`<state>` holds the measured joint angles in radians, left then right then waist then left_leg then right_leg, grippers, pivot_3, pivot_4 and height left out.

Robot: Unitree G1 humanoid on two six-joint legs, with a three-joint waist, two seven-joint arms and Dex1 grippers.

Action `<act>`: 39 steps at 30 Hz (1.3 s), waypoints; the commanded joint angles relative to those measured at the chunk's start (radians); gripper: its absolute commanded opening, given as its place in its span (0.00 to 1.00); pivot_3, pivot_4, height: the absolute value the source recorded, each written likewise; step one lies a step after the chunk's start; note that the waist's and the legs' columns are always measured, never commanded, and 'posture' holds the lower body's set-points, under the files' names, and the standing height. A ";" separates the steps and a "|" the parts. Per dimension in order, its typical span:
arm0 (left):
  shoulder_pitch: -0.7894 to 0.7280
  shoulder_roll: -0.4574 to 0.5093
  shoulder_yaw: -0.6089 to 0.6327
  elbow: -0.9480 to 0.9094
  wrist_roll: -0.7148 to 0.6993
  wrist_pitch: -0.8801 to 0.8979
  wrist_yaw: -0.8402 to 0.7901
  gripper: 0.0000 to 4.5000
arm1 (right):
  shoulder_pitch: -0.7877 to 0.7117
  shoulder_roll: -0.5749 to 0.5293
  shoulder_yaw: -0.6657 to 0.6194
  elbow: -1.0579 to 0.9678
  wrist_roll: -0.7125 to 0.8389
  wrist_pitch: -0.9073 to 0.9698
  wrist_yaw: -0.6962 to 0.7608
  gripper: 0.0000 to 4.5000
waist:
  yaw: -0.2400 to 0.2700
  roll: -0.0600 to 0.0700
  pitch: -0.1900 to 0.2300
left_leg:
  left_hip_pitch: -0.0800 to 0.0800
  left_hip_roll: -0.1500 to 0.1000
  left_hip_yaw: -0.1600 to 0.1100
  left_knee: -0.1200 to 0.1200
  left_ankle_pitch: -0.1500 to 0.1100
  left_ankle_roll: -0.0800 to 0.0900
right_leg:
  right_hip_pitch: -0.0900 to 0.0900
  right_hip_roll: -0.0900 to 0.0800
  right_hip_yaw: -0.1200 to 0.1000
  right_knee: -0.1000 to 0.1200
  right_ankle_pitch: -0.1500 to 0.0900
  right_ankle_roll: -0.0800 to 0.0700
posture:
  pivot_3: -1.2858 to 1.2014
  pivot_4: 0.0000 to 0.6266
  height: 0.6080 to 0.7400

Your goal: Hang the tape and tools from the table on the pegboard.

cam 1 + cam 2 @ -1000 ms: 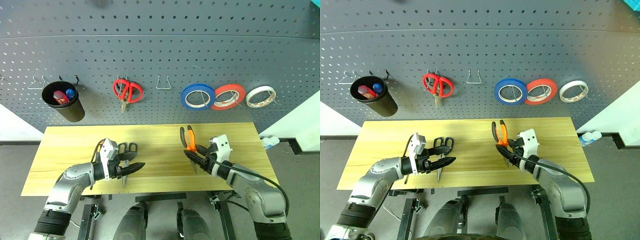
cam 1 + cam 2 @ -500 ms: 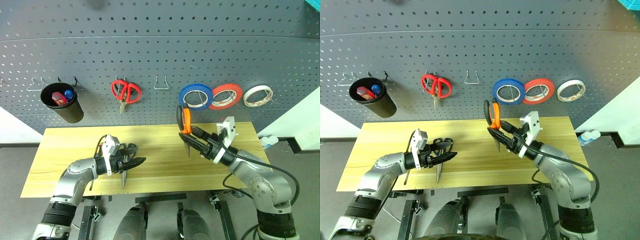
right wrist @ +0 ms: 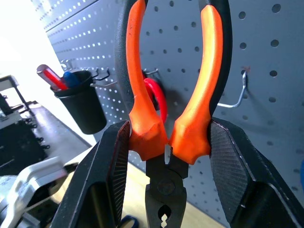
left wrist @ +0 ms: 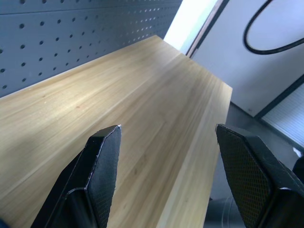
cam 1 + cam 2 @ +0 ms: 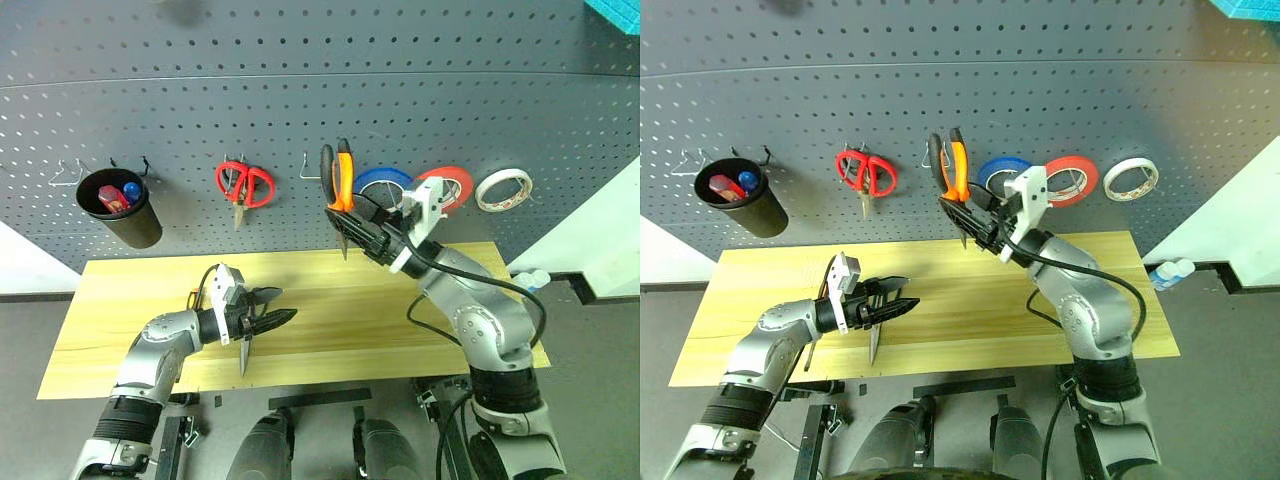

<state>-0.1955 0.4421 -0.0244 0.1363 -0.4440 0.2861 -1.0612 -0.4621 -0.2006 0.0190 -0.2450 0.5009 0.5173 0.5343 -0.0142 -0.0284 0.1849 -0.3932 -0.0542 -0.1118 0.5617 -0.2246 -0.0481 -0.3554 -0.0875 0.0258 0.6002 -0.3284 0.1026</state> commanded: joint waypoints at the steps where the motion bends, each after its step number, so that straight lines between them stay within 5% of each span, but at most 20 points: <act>1: 0.004 -0.007 0.001 -0.026 0.002 -0.020 0.002 0.74 | -0.065 0.027 0.014 0.052 -0.052 -0.097 -0.010 0.47 | 0.000 0.000 0.000 | 0.000 0.000 0.000 0.000 0.002 -0.003 | 0.000 0.000 0.000 0.001 0.000 0.000 | 0.52 0.21 0.98; 22: 0.052 -0.027 0.001 -0.082 -0.001 -0.013 0.040 0.74 | -0.383 0.177 0.005 0.518 -0.272 -0.479 -0.148 0.47 | -0.001 -0.002 -0.009 | 0.001 0.001 0.000 0.006 0.007 -0.010 | -0.005 0.003 -0.003 0.019 0.000 0.000 | 0.53 0.18 0.98; 39: 0.058 -0.030 -0.001 -0.099 -0.001 -0.005 0.048 0.74 | -0.532 0.232 -0.038 0.725 -0.308 -0.665 -0.240 0.47 | -0.001 -0.002 -0.011 | 0.002 0.002 -0.001 0.016 0.007 -0.011 | -0.006 0.006 -0.003 0.032 0.000 0.000 | 0.54 0.19 0.98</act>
<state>-0.1402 0.4110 -0.0252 0.0745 -0.4395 0.2812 -1.0166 -0.9466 0.0222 0.0105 0.4900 0.1896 -0.1017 0.3124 -0.0151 -0.0299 0.1738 -0.3912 -0.0519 -0.1123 0.5774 -0.2172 -0.0590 -0.3618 -0.0820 0.0227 0.6325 -0.3283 0.1024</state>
